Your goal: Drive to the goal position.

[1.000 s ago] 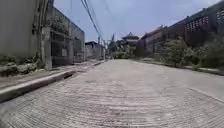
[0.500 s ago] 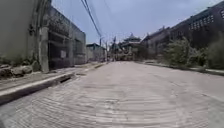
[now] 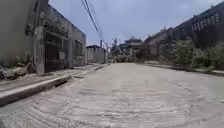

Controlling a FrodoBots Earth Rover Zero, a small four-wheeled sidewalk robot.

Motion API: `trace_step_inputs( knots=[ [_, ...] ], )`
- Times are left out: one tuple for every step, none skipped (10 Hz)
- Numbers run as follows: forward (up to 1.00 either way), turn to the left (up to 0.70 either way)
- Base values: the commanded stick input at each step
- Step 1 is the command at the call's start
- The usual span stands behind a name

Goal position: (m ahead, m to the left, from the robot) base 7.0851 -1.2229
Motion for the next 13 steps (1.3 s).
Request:
trace_step_inputs(
  knots=[
    [0.7,0.0],
    [0.85,0.0],
    [0.85,0.0],
    [0.85,0.0],
    [0.85,-0.03],
    [0.85,-0.2],
    [0.85,-0.34],
    [0.85,-0.34],
    [0.85,-0.18],
    [0.85,-0.01],
    [0.85,0.0],
    [0.91,0.0],
    [1.0,0.0]
  ],
)
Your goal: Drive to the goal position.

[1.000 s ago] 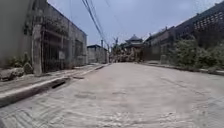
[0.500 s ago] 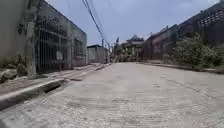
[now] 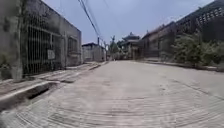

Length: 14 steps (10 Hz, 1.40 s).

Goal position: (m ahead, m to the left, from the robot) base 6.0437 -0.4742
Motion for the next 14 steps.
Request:
trace_step_inputs(
  knots=[
    [1.0,0.0],
    [1.0,0.0],
    [1.0,0.0],
    [1.0,-0.01],
    [1.0,-0.03],
    [1.0,-0.02],
    [1.0,0.0],
    [1.0,0.0],
    [1.0,0.0],
    [1.0,-0.22],
    [1.0,-0.4],
    [1.0,-0.4],
    [1.0,-0.17],
    [1.0,0.0]
  ],
)
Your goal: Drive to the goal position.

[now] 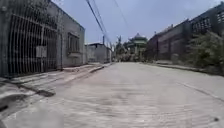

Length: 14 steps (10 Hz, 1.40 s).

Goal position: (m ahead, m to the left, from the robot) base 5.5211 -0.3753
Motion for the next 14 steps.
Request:
trace_step_inputs(
  knots=[
    [1.0,0.0],
    [1.0,0.0],
    [1.0,0.0],
    [1.0,0.02],
    [1.0,0.0],
    [1.0,0.02],
    [1.0,0.0],
    [1.0,-0.03],
    [1.0,-0.37],
    [1.0,-0.4],
    [1.0,-0.4],
    [1.0,-0.02],
    [1.0,0.0],
    [1.0,0.0]
  ],
)
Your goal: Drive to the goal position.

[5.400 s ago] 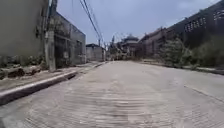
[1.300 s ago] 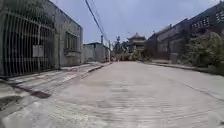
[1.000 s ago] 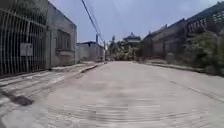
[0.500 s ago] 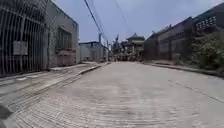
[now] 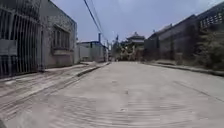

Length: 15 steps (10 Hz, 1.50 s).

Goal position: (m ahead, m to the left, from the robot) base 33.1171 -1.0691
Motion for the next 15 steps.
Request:
trace_step_inputs(
  knots=[
    [1.0,0.0],
    [1.0,0.0],
    [1.0,0.0],
    [1.0,0.0],
    [1.0,0.0],
    [1.0,0.0],
    [1.0,0.0],
    [1.0,0.0],
    [1.0,0.0],
    [1.0,-0.06],
    [1.0,-0.26],
    [1.0,-0.39],
    [1.0,-0.4],
    [1.0,-0.4],
    [1.0,0.0]
  ],
)
